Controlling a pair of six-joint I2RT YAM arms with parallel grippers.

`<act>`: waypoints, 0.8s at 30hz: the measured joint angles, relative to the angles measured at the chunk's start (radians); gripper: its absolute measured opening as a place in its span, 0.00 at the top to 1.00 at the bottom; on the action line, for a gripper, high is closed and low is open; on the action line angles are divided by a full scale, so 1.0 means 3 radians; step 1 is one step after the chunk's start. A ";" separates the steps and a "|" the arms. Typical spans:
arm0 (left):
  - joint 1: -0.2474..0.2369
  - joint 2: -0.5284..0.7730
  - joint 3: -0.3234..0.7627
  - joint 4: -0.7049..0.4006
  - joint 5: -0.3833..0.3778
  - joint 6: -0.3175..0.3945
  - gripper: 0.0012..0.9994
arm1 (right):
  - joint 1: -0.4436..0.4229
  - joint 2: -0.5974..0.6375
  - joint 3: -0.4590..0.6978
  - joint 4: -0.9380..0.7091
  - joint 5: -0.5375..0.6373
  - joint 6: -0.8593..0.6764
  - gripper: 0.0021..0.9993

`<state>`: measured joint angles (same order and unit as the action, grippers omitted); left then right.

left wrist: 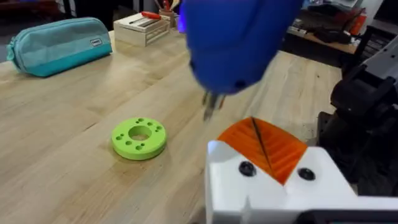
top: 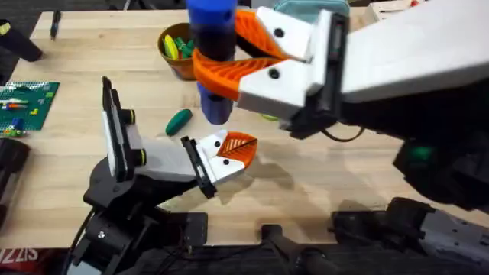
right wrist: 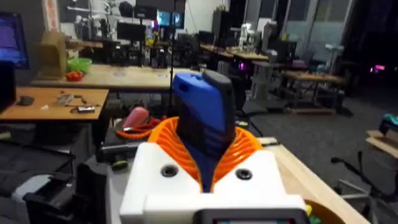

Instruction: Pick up the gripper from the table and insert it into the empty holder that is missing its gripper. Then pick up a screw, insert it into the mounting hole, and use the screwdriver to tighten it. Finally, clean up the table by picking up the vegetable and placing it into the bucket.

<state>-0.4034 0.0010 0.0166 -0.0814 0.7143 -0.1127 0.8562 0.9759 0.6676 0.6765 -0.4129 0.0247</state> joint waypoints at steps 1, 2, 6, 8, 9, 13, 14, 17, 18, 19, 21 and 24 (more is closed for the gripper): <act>0.0000 0.0000 0.0000 0.0000 0.0000 0.0000 0.98 | 0.0000 -0.0039 -0.0003 0.0000 -0.0001 0.0013 0.94; 0.0000 0.0000 0.0000 0.0000 0.0000 0.0000 0.98 | 0.0000 -0.0075 -0.0005 0.0001 -0.0003 0.0027 0.94; 0.0000 0.0000 0.0000 0.0000 0.0000 0.0000 0.98 | 0.0000 -0.0154 -0.0007 -0.0020 -0.0016 0.0091 0.94; 0.0000 -0.0001 0.0000 0.0000 0.0000 0.0000 0.98 | 0.0000 -0.0156 -0.0009 -0.0079 -0.0023 0.0107 0.94; 0.0000 -0.0001 0.0000 0.0000 0.0000 0.0000 0.98 | 0.0000 -0.0152 -0.0011 -0.0111 -0.0024 0.0114 0.94; 0.0000 0.0000 0.0000 0.0000 0.0000 0.0000 0.98 | 0.0000 -0.0111 -0.0015 -0.0150 -0.0024 0.0180 0.94; 0.0000 0.0000 0.0000 0.0000 0.0000 0.0000 0.98 | 0.0001 -0.0099 -0.0015 -0.0152 -0.0025 0.0208 0.94; 0.0000 0.0000 0.0000 0.0000 0.0000 0.0000 0.98 | 0.0001 -0.0064 -0.0017 -0.0171 -0.0024 0.0309 0.94; 0.0000 0.0000 0.0000 0.0000 0.0000 0.0000 0.98 | 0.0001 -0.0053 -0.0017 -0.0173 -0.0024 0.0338 0.94; 0.0000 0.0000 0.0000 0.0000 0.0000 0.0000 0.98 | 0.0001 -0.0045 -0.0017 -0.0174 -0.0024 0.0363 0.94; 0.0000 0.0000 0.0000 0.0000 0.0000 0.0000 0.98 | 0.0001 -0.0025 -0.0017 -0.0175 -0.0024 0.0440 0.94; 0.0000 0.0000 0.0000 0.0000 0.0000 0.0000 0.98 | 0.0001 -0.0009 -0.0017 -0.0175 -0.0023 0.0512 0.94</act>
<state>-0.4034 0.0010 0.0166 -0.0814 0.7143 -0.1127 0.8564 0.9730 0.6624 0.6241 -0.4200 0.1784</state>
